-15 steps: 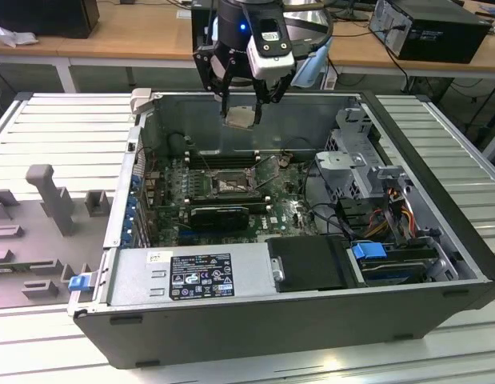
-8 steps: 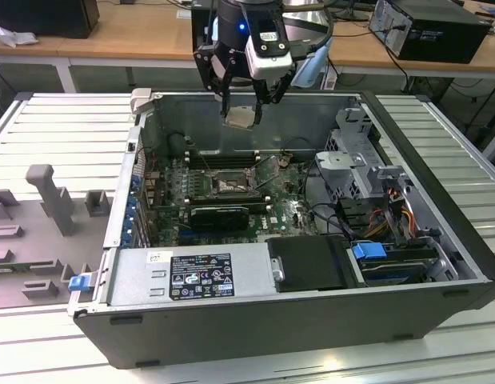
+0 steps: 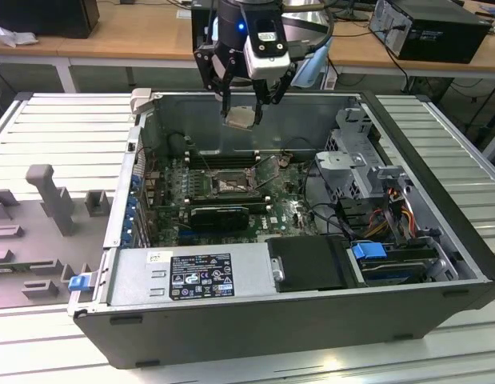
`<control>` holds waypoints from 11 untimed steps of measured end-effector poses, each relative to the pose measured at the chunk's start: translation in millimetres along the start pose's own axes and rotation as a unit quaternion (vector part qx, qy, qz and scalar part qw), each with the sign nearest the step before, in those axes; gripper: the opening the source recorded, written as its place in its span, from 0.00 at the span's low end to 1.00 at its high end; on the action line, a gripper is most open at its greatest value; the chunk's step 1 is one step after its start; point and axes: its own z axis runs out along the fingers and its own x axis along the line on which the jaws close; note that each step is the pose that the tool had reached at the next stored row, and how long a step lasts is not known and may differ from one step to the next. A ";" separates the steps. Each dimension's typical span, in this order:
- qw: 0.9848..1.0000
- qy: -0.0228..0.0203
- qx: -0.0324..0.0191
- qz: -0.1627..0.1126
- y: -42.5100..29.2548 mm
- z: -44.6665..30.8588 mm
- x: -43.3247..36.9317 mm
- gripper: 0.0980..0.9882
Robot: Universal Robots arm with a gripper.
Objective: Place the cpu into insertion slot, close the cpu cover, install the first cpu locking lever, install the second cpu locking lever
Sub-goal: 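Place the cpu into insertion slot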
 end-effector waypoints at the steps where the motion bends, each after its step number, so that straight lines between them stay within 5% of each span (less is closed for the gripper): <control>1: 1.000 0.000 0.000 0.001 0.0 0.0 0.0 0.49; 11: 1.000 -0.002 0.000 0.020 0.0 0.1 0.0 0.49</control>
